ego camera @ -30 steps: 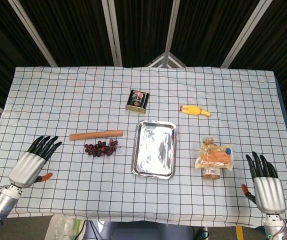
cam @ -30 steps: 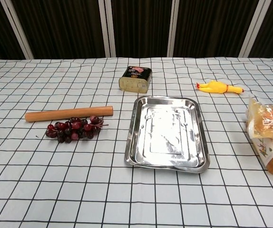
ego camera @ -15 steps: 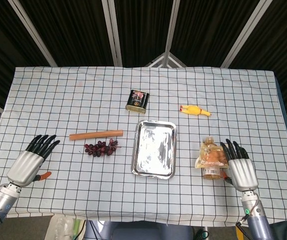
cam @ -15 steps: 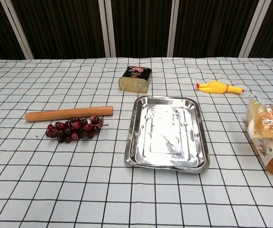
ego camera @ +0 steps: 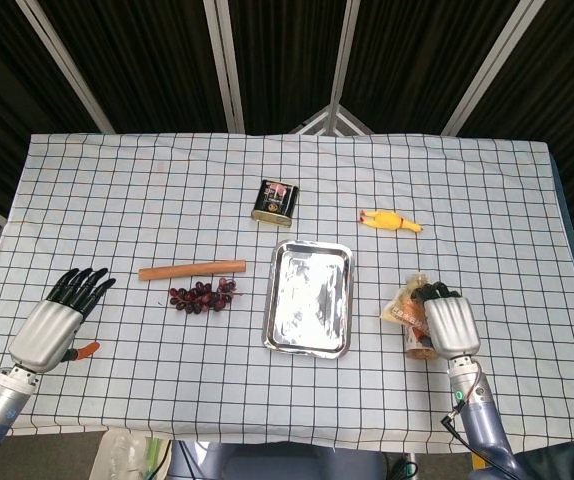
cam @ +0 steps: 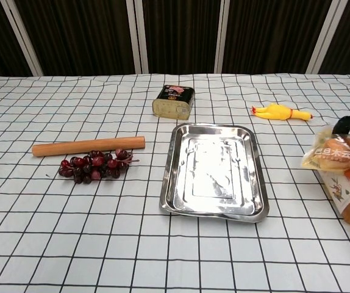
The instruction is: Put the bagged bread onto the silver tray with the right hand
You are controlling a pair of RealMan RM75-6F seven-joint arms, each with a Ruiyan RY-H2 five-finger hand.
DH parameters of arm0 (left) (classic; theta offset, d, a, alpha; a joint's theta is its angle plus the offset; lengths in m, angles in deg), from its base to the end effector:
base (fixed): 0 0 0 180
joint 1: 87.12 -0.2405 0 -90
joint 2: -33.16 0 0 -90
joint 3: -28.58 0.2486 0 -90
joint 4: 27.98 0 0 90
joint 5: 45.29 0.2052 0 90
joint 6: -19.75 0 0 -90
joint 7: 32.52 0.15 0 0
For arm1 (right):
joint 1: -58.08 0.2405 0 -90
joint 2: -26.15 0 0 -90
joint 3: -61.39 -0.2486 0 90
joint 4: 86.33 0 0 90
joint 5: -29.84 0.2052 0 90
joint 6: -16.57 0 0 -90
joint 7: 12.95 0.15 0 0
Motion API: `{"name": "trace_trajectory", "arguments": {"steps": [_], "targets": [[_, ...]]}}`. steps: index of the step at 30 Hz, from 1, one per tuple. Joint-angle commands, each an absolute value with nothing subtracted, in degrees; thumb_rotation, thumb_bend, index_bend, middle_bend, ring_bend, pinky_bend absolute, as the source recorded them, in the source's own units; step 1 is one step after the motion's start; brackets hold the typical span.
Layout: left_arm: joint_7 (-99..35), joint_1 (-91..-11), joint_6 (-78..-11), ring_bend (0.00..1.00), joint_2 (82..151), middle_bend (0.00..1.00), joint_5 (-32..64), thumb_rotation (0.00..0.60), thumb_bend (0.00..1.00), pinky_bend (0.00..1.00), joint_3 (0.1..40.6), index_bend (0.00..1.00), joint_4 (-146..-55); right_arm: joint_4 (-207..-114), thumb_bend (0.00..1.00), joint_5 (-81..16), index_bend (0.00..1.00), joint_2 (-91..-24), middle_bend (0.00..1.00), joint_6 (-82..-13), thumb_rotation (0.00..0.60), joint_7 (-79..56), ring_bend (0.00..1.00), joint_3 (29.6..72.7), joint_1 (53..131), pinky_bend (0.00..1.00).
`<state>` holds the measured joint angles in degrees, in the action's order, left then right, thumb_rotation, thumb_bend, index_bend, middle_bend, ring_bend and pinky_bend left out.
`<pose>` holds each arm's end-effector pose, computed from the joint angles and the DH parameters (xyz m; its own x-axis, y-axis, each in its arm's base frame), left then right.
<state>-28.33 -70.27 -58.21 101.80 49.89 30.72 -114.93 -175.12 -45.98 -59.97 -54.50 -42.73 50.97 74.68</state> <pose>-0.2657 0.2238 0.1053 0.5313 0.0863 0.8428 0.8058 -0.3587 -0.4712 -0.2388 -0.2601 0.0365 0.5363 -0.0919 0.8390 -0.8432 -0.1013 0.5279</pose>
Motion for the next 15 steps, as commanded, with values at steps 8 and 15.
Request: {"name": "trace_trajectory", "arguments": {"steps": [8, 15], "targets": [[-28.14, -70.38, -58.37, 0.0, 101.73, 0.0, 50.09, 0.6, 0.08, 0.02, 30.8, 0.0, -115.26, -179.0, 0.32, -48.08, 0.67, -60.76, 0.52, -56.11, 0.6, -48.57, 0.41, 50.83, 77.13, 0.62], [-28.81, -70.25, -58.14, 0.0, 101.49, 0.0, 49.84, 0.6, 0.08, 0.02, 30.66, 0.0, -115.22, -183.16, 0.32, -44.74, 0.67, -65.89, 0.52, -52.43, 0.6, -58.7, 0.41, 48.34, 83.05, 0.62]]}}
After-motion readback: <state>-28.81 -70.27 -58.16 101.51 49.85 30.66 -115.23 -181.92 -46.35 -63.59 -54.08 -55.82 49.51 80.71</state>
